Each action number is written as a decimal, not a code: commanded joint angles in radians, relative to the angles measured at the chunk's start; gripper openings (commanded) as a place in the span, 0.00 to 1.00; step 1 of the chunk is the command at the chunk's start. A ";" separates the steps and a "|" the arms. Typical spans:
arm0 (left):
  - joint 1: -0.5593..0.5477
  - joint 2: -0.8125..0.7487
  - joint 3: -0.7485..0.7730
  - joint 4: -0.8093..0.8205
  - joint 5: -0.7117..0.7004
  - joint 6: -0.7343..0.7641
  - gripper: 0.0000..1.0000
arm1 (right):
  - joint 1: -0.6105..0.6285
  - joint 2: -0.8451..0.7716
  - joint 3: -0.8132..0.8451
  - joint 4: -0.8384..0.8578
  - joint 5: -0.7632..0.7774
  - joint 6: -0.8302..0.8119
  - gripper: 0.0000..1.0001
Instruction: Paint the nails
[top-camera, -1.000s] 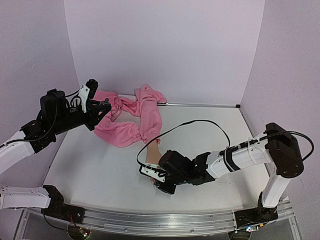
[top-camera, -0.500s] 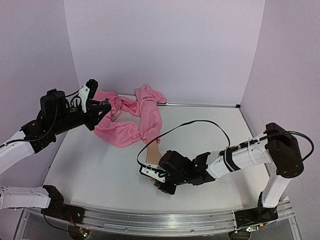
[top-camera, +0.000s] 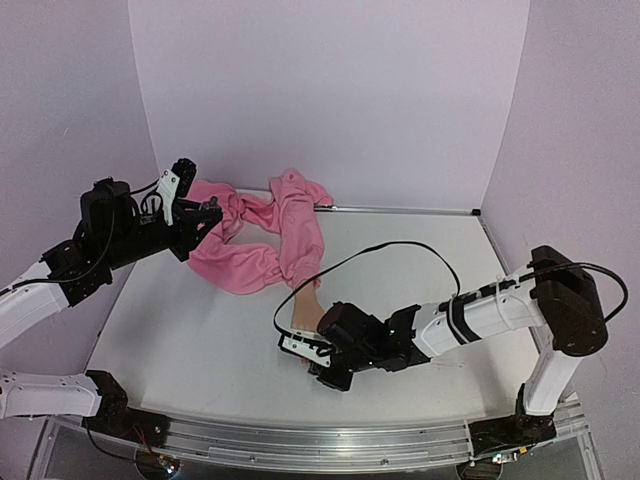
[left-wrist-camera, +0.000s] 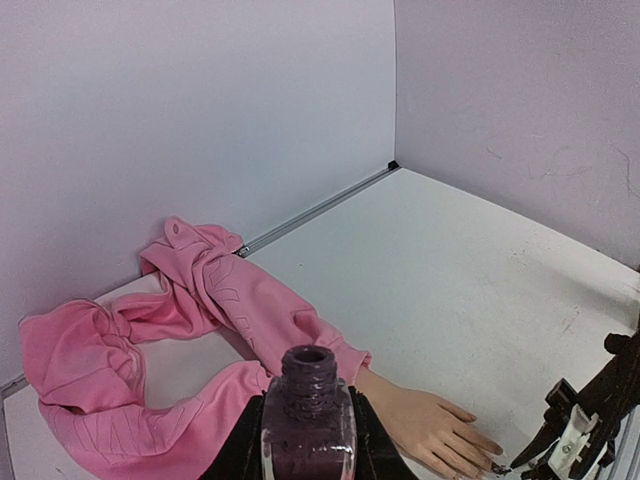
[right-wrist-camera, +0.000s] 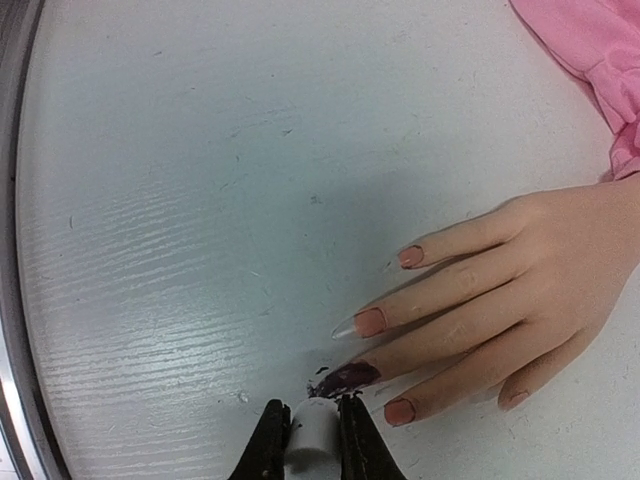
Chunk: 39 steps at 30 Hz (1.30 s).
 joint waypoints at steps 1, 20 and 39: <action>0.001 -0.019 0.009 0.051 0.005 0.000 0.00 | 0.008 -0.027 -0.011 -0.035 -0.007 0.013 0.00; 0.002 -0.023 0.005 0.051 0.004 0.000 0.00 | 0.013 -0.058 -0.025 -0.031 0.078 0.018 0.00; 0.001 -0.085 0.070 -0.016 0.143 -0.004 0.00 | 0.012 -0.421 0.005 0.009 0.048 0.298 0.00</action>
